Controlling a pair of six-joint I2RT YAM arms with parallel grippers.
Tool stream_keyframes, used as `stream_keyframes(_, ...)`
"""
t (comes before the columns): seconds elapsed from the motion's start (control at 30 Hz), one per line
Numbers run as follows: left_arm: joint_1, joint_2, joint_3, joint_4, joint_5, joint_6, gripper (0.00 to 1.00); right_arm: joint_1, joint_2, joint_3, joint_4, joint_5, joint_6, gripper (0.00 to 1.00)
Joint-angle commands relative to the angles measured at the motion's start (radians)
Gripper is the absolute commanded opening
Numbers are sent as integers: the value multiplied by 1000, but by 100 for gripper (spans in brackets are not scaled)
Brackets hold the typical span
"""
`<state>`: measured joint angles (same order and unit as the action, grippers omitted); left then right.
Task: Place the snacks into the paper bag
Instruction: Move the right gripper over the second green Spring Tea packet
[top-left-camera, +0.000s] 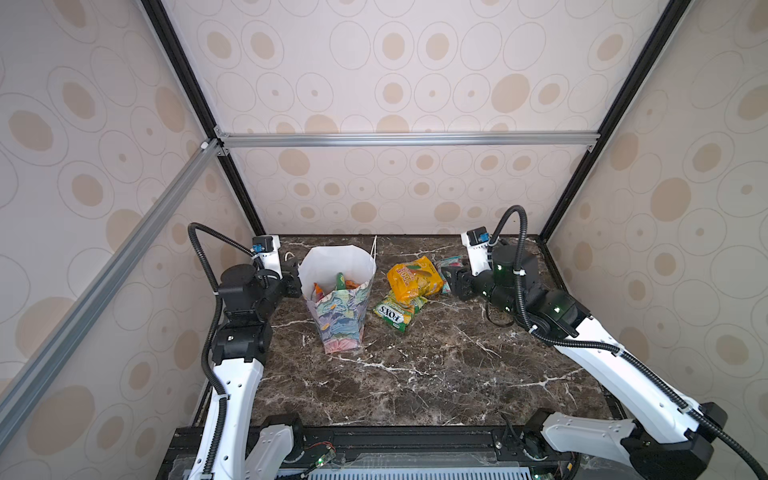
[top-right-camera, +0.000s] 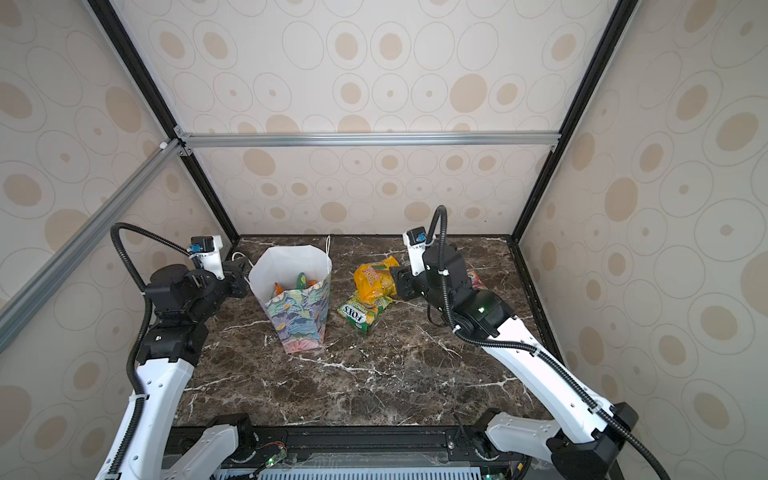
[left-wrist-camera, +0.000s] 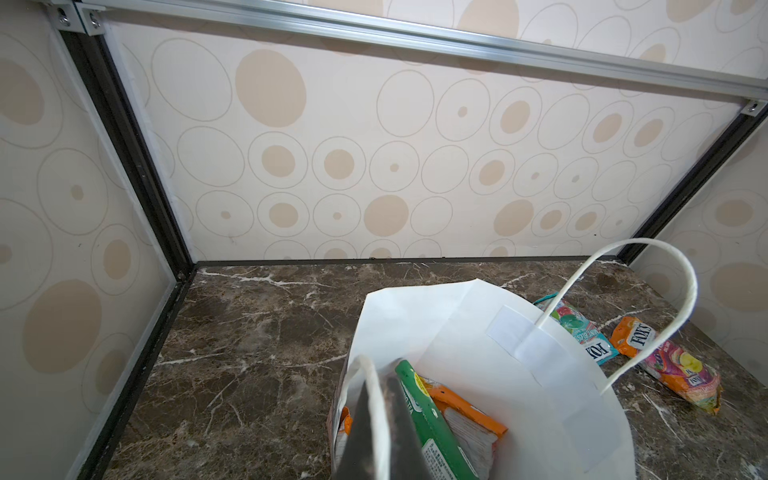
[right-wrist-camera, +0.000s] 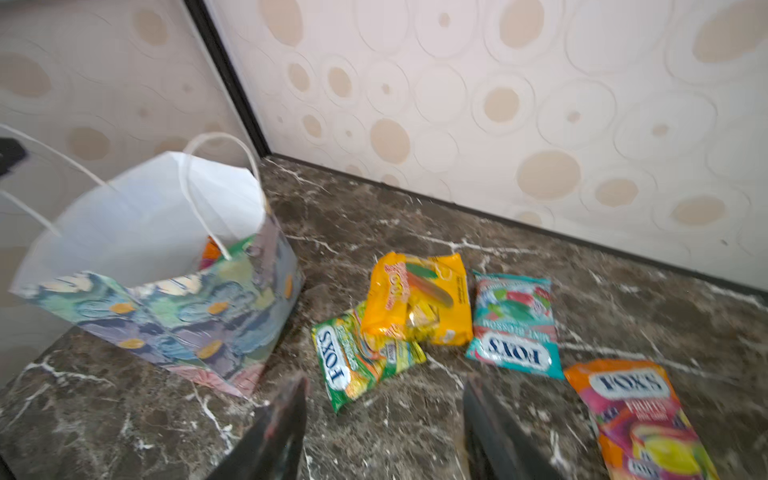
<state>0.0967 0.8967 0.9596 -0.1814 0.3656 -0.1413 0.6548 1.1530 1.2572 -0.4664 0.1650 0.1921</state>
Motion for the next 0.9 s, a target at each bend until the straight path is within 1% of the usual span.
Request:
stream_keyframes(0.0,7,-11,28,31,6,6,0,-29,-1,-58,-79,18,89,63)
stream_keyframes(0.1,9,-21,25,35,3,8,0,-38,26,-73,-115,0,101,67)
stream_keyframes(0.23,8,-22,24,38,7,5,0,-40,65,-102,-100,-25,113,70)
stream_keyframes(0.4,8,-17,28,30,6,9,0,-41,113,-139,-46,-75,140,71)
stream_keyframes(0.53,8,-22,27,30,-8,12,0,-41,182,-144,-28,-117,163,70)
stream_keyframes(0.87,7,-7,34,21,-3,14,0,-41,274,-129,-21,-144,164,71)
